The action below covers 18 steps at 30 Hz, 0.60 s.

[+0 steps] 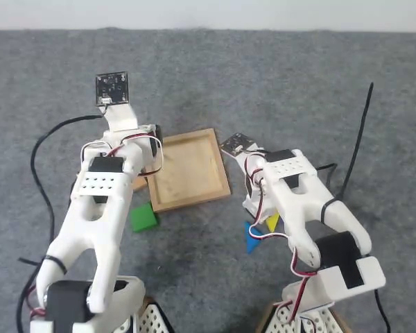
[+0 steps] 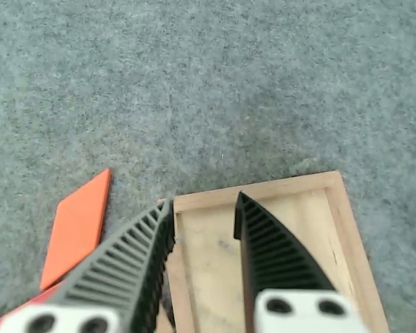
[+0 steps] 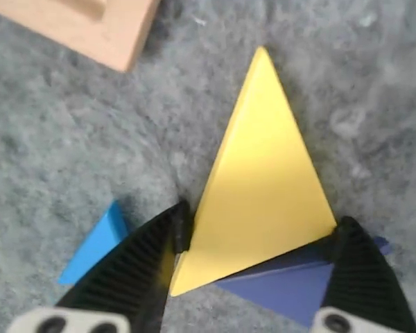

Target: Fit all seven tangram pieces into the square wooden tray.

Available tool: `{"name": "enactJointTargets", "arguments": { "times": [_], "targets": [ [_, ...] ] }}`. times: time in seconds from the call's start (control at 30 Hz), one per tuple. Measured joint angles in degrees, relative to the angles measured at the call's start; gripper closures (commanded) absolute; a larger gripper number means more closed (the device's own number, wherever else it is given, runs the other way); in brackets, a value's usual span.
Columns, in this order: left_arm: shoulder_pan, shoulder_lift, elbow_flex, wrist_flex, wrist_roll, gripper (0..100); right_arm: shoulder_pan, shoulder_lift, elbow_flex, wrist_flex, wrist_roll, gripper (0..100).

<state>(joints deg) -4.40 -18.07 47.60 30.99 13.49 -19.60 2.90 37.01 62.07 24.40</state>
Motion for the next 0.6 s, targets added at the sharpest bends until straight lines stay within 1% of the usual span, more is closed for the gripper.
{"name": "enactJointTargets", "arguments": {
  "times": [0.07,0.13,0.4,0.5,0.6],
  "targets": [
    [0.0,0.0,0.0,0.0,0.0,86,0.1,0.0,0.0,0.0,0.0,77.4],
    [0.0,0.0,0.0,0.0,0.0,86,0.1,-0.1,0.0,0.0,0.1,77.7],
    [0.0,0.0,0.0,0.0,0.0,86,0.6,-0.2,0.2,0.1,1.8,64.2],
    [0.0,0.0,0.0,0.0,0.0,86,0.6,-0.1,0.4,0.1,3.9,61.9],
    [0.0,0.0,0.0,0.0,0.0,86,0.6,-0.1,0.3,0.1,6.7,61.5]
  ]
}}
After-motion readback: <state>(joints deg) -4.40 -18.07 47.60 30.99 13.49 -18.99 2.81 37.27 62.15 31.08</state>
